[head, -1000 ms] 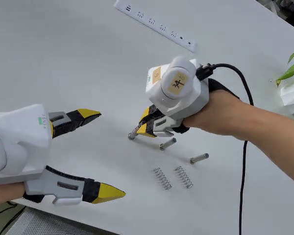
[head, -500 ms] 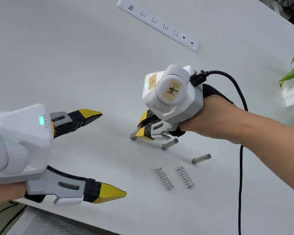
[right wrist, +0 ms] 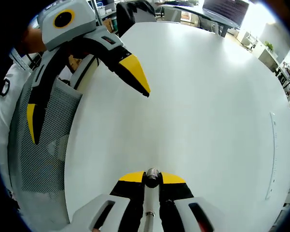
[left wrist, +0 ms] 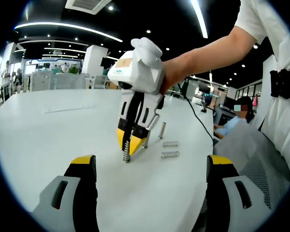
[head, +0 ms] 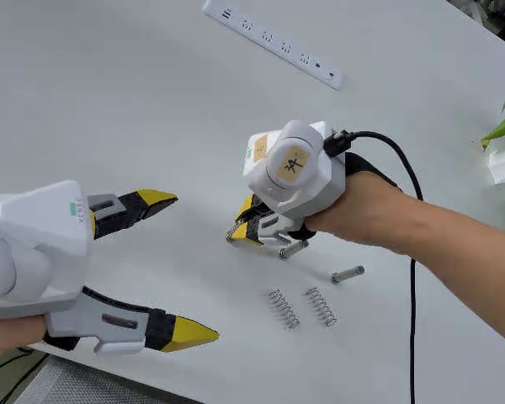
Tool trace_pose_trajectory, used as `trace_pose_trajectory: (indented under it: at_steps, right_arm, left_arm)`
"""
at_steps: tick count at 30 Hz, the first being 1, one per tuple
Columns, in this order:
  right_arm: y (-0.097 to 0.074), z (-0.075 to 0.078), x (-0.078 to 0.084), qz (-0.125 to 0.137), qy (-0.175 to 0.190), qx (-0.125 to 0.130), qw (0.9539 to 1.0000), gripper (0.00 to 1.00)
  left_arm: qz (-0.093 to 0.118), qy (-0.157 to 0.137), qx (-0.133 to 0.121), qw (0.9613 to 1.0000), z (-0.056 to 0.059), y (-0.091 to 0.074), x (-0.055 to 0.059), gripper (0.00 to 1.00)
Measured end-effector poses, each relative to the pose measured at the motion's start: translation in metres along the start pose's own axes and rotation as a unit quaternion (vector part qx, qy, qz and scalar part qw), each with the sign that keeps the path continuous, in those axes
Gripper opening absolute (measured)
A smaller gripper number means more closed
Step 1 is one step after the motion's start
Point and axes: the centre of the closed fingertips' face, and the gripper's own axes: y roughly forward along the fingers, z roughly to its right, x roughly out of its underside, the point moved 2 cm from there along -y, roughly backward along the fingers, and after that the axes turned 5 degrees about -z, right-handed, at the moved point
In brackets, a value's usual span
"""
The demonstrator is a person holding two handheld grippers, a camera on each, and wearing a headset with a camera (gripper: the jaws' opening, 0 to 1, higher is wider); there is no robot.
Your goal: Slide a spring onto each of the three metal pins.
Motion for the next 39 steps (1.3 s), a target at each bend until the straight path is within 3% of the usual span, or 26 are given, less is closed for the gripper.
trace_pose_trajectory:
  at_steps: [21,30,39]
  right_arm:
    - [-0.005,-0.002,-0.003,0.017,0.017,0.001,0.9997,0.12]
    - [-0.024,-0.002,-0.008,0.055,0.043,0.019,0.9974,0.26]
    - [-0.056,-0.007,-0.002,0.121,0.083,0.040,0.9883,0.41]
  left_arm:
    - [-0.005,0.006,-0.001,1.0000,0.002,0.000,-0.001,0.94]
    - [-0.018,0.016,0.002,0.9997,0.003,-0.002,-0.001,0.95]
    - [-0.035,0.031,0.008,0.9989,0.007,-0.004,-0.004,0.95]
